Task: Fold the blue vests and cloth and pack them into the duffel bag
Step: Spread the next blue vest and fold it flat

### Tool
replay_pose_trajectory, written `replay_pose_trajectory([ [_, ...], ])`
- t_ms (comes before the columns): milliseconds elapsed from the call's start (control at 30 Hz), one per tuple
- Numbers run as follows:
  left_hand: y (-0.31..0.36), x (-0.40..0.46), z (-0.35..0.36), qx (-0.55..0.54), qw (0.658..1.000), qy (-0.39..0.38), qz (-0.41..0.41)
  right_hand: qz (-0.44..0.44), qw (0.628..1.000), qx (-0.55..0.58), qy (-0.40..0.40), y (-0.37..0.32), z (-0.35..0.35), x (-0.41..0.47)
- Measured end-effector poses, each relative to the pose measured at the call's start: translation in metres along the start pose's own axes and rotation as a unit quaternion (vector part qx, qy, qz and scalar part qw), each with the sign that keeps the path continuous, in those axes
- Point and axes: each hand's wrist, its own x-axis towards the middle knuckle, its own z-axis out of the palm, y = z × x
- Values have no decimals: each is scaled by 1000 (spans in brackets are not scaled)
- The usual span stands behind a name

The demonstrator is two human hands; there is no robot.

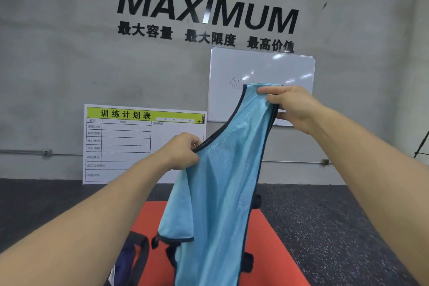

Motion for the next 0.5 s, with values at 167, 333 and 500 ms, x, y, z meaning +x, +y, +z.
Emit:
replay_pose_trajectory([
  [167,-11,-3,-2,86,996,6,-15,14,999,-18,38,7,-29,1],
  [333,-26,-6,-19,117,993,15,-24,30,997,-31,63,21,-53,-2],
  [500,-40,-8,-51,109,993,26,-25,46,995,-45,75,36,-68,-5],
])
